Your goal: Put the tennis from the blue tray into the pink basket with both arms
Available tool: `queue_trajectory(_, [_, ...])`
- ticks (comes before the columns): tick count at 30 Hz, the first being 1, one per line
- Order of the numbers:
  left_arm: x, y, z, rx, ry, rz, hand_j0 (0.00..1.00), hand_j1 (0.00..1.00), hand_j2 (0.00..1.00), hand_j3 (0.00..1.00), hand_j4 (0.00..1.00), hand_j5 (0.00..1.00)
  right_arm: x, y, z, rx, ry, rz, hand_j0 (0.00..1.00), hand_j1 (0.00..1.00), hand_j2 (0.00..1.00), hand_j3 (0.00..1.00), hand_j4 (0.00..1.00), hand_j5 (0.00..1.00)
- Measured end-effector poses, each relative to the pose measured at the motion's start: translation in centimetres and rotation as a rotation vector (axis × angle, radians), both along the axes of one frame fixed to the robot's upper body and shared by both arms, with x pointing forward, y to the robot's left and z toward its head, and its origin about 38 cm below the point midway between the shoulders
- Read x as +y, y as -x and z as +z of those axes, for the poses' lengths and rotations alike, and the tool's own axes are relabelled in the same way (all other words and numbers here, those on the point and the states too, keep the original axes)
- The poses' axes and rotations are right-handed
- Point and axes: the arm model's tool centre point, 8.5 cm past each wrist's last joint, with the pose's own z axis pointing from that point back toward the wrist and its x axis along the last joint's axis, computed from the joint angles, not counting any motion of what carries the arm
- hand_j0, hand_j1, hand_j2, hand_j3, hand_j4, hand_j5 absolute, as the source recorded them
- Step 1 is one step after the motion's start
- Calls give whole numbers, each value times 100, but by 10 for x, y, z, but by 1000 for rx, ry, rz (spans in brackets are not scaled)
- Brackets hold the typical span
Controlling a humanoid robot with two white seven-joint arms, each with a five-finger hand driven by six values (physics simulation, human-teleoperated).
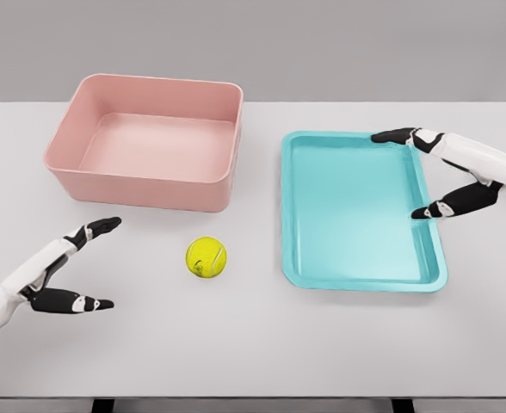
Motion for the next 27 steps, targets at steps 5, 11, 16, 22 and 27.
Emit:
queue_trajectory(5, [-16,-5,2,-43,14,-22,100,100,100,100,100,100,-12,-4,8,-1,-4,-51,100,100,100,100,100,100])
queue_trajectory(11, [-35,-6,-3,-73,34,-37,100,100,100,100,100,100,-10,-4,12,-1,-4,-56,100,100,100,100,100,100])
queue_trajectory(16, [-50,-12,-2,-100,60,-51,100,100,100,100,100,100,-9,-4,12,10,-3,-64,100,100,100,100,100,100])
queue_trajectory(22, [-66,-12,-6,-100,94,-66,100,100,100,100,100,100,-16,-4,21,-1,25,-80,100,100,100,100,100,100])
queue_trajectory(27, [-74,-10,-10,-86,118,-75,100,100,100,100,100,100,-16,-1,25,-10,46,-72,100,100,100,100,100,100])
